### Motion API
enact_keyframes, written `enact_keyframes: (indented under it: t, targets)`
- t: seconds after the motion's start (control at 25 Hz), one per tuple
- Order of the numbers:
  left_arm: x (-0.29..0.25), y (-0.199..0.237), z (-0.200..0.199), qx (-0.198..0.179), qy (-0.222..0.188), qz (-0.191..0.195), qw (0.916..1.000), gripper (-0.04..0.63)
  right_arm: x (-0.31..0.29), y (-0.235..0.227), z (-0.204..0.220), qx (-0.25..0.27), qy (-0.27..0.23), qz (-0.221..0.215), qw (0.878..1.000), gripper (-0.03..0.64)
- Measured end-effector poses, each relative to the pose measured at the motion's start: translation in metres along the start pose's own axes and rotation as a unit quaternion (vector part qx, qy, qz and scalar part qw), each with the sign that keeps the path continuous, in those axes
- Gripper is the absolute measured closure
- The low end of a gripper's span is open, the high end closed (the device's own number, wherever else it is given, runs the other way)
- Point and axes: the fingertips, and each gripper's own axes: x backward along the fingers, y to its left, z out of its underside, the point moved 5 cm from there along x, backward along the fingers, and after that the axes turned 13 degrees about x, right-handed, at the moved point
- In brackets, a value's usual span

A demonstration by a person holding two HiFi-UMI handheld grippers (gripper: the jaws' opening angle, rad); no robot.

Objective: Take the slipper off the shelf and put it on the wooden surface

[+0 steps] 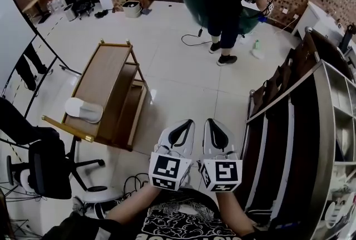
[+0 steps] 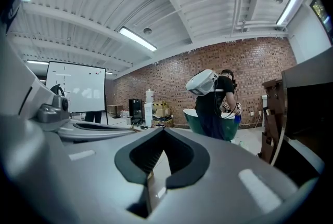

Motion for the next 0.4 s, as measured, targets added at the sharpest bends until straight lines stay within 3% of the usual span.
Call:
enact_keyframes:
  t: [0.4]
  targets:
    - [0.007, -0.008, 0.004, -0.011, 0.01, -0.004, 0.9999, 0.592, 0.015, 0.0, 0.006, -0.01, 0.001, -0.003, 1.0, 0.617]
